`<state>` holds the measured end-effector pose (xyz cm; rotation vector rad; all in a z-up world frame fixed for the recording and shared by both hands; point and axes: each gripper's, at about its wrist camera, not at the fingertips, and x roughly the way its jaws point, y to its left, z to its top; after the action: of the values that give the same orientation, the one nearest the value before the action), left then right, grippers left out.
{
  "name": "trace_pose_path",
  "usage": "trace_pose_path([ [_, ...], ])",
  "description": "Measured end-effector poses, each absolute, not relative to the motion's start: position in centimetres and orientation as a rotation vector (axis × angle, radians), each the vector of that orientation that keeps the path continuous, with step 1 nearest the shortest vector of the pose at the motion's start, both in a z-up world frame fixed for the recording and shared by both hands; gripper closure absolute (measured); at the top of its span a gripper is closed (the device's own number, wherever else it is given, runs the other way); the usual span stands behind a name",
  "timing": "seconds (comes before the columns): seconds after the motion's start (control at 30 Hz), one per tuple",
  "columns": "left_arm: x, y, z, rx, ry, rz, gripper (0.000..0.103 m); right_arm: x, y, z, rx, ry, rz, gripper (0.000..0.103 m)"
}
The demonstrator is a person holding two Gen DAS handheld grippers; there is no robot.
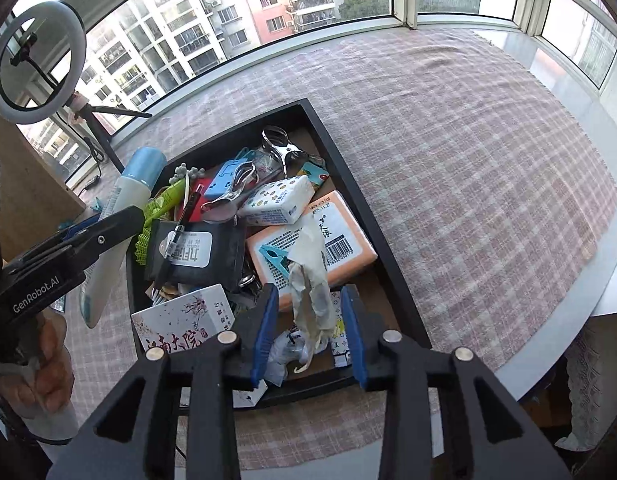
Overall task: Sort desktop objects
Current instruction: 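Carry the bottle and sachet into the black tray and release both, then move both open tools back over the remaining table items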
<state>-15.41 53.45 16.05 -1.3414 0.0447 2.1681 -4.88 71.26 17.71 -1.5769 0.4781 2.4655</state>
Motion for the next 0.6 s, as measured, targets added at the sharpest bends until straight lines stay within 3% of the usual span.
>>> trace_pose_path([
  [0.1,-15.7,53.5,16.3,-1.342,0.036,2.198,0.047,-4.8,71.7,18.0,-1.564,0.498,2.477,0.059],
  [0.6,-15.1,48.9,16.1,-1.375,0.006,2.269,0.047,-5.9,67.7,17.9,-1.584,0.437,2.564,0.059],
])
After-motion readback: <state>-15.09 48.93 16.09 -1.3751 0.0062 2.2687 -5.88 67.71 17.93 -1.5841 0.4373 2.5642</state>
